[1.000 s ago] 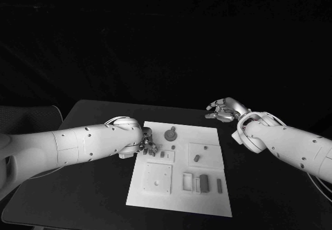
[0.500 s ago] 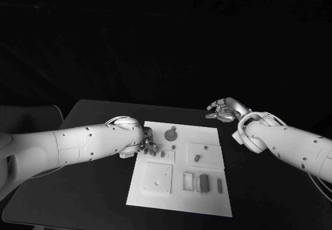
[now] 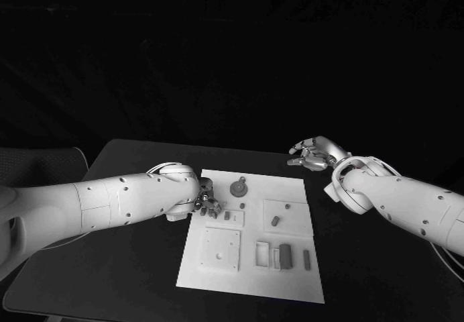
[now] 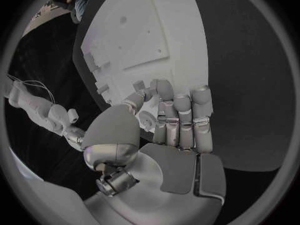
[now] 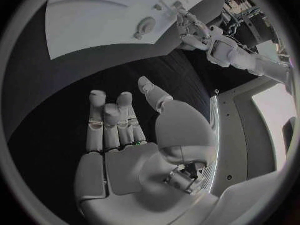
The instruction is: Assemble the parts on the task board
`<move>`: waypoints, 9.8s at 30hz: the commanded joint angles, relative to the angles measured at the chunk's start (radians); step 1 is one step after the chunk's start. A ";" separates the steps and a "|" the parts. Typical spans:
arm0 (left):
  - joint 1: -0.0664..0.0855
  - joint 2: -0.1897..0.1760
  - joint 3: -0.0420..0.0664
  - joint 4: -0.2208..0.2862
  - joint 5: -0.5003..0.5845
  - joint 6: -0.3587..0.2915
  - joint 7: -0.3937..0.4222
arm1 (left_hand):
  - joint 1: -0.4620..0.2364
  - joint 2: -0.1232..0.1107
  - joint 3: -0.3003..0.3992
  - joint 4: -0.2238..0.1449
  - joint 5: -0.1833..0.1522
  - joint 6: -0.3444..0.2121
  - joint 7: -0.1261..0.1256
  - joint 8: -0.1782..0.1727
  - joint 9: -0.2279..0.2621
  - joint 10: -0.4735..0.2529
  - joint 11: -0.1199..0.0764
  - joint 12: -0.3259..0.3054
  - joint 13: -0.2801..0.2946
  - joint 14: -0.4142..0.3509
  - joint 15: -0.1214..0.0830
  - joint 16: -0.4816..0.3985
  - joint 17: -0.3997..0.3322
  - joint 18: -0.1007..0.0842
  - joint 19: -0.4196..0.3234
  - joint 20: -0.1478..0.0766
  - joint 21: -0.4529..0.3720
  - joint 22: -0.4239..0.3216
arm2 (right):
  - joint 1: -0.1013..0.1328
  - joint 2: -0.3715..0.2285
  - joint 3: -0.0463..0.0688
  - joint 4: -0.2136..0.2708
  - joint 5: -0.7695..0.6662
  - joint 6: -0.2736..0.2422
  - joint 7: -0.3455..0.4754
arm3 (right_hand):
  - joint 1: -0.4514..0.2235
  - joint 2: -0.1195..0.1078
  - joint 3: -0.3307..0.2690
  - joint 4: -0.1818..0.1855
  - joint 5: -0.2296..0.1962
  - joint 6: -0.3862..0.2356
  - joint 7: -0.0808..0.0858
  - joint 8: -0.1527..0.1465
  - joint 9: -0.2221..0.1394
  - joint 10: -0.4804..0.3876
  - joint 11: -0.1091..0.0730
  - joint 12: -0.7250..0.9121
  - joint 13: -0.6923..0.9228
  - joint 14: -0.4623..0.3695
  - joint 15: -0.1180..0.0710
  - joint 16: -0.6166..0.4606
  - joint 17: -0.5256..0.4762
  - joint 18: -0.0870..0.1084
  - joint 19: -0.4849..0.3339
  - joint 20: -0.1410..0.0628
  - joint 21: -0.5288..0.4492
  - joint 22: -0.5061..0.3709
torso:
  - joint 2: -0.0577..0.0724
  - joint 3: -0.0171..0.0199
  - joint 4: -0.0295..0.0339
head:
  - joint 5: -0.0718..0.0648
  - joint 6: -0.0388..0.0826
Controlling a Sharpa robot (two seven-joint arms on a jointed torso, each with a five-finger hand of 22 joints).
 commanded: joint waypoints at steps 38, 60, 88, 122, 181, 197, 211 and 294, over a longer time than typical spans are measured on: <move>0.000 0.009 0.000 -0.005 -0.014 0.002 0.003 | 0.017 0.002 0.145 -0.155 0.012 0.013 -0.001 0.011 0.007 0.003 -0.008 0.019 0.004 0.014 -0.022 0.014 0.004 0.049 0.010 -0.015 0.016 0.020 | 0.000 -0.001 0.000 0.002 -0.008 0.015 0.000 | -0.011 0.001 0.002 0.002 0.001 -0.014 0.020 0.005 -0.002 -0.001 0.004 0.006 -0.002 0.004 -0.001 0.001 -0.002 0.016 0.002 -0.009 -0.005 0.004 | 0.000 -0.0003 0.0003 | -0.001 0.001; 0.000 0.008 0.000 -0.008 -0.009 0.000 -0.002 | -0.033 -0.030 0.086 -0.127 -0.033 0.003 0.001 0.007 0.011 -0.009 -0.006 0.024 0.002 0.005 -0.023 0.015 0.002 0.051 0.002 -0.018 0.015 0.017 | 0.000 -0.002 0.000 0.001 -0.008 0.016 -0.001 | -0.018 0.002 0.001 0.005 0.001 -0.014 0.020 0.006 -0.003 -0.001 0.004 0.007 -0.003 0.005 -0.001 0.001 -0.002 0.016 0.002 -0.008 -0.005 0.004 | 0.000 -0.0005 0.0003 | -0.001 -0.001; 0.000 0.010 0.000 -0.010 0.003 -0.011 -0.002 | -0.058 -0.044 0.064 -0.097 -0.094 -0.003 0.002 0.003 0.011 -0.017 -0.006 0.033 0.000 0.000 -0.024 0.019 0.000 0.057 -0.007 -0.022 0.015 0.017 | 0.000 -0.002 0.000 0.002 -0.008 0.015 -0.002 | -0.020 0.001 0.001 0.005 0.001 -0.015 0.020 0.005 -0.004 -0.001 0.004 0.007 -0.003 0.005 -0.001 0.001 -0.002 0.016 0.002 -0.008 -0.005 0.004 | 0.000 -0.0002 0.0003 | -0.002 -0.001; -0.001 0.015 0.000 -0.011 -0.040 -0.075 -0.038 | 0.058 -0.007 0.115 -0.174 0.057 0.028 -0.013 0.032 0.025 0.003 -0.020 0.081 0.011 0.019 -0.037 0.059 0.014 0.054 0.018 -0.024 0.057 0.022 | 0.000 -0.003 0.000 0.005 -0.008 0.016 -0.002 | -0.023 0.000 0.001 0.005 0.001 -0.015 0.020 0.005 -0.004 0.000 0.004 0.007 -0.004 0.005 -0.001 0.001 -0.003 0.016 0.003 -0.008 -0.005 0.004 | 0.000 -0.0002 0.0001 | -0.001 -0.002; -0.007 0.015 0.000 -0.006 -0.031 -0.049 -0.034 | 0.011 -0.015 0.103 -0.141 0.055 0.019 -0.017 0.066 0.028 -0.004 -0.024 0.108 0.015 0.016 -0.042 0.073 0.019 0.054 0.016 -0.026 0.073 0.017 | 0.000 -0.003 0.000 0.010 -0.008 0.020 -0.005 | -0.026 -0.002 0.003 0.005 0.001 -0.016 0.020 0.006 -0.006 -0.001 0.004 0.007 -0.005 0.005 -0.001 0.001 -0.003 0.016 0.003 -0.009 -0.006 0.004 | 0.000 -0.0006 0.0002 | -0.001 -0.003; -0.007 0.016 0.000 -0.009 -0.026 -0.053 -0.032 | -0.025 -0.020 0.089 -0.106 0.044 0.016 -0.018 0.075 0.026 -0.006 -0.025 0.113 0.012 0.016 -0.043 0.074 0.017 0.055 0.015 -0.027 0.074 0.017 | 0.000 -0.004 0.000 0.009 -0.008 0.020 -0.005 | -0.027 -0.002 0.004 0.005 0.001 -0.016 0.020 0.006 -0.006 -0.001 0.004 0.007 -0.005 0.005 -0.001 0.001 -0.003 0.016 0.003 -0.009 -0.006 0.004 | 0.000 -0.0003 0.0002 | -0.004 -0.003; -0.007 0.018 0.000 -0.014 -0.022 -0.047 -0.030 | -0.039 -0.025 0.083 -0.097 0.041 0.014 -0.018 0.078 0.024 -0.007 -0.026 0.114 0.011 0.015 -0.044 0.074 0.017 0.056 0.013 -0.028 0.075 0.017 | 0.000 -0.004 0.000 0.010 -0.008 0.021 -0.005 | -0.027 -0.002 0.004 0.005 0.001 -0.016 0.020 0.006 -0.006 -0.001 0.004 0.007 -0.005 0.005 -0.001 0.001 -0.003 0.016 0.003 -0.009 -0.006 0.004 | 0.000 -0.0004 0.0002 | -0.005 -0.001; -0.008 0.016 0.000 -0.012 -0.008 -0.025 -0.034 | -0.136 -0.086 0.014 -0.035 -0.194 -0.003 -0.020 0.102 0.004 -0.019 -0.026 0.126 -0.005 0.006 -0.046 0.078 0.010 0.067 0.001 -0.029 0.070 0.015 | 0.000 -0.005 -0.001 0.015 -0.008 0.020 -0.006 | -0.031 -0.003 0.006 0.006 0.001 -0.017 0.020 0.007 -0.007 -0.001 0.004 0.008 -0.006 0.005 -0.001 0.001 -0.004 0.016 0.003 -0.009 -0.006 0.004 | 0.000 -0.0008 0.0005 | -0.004 -0.003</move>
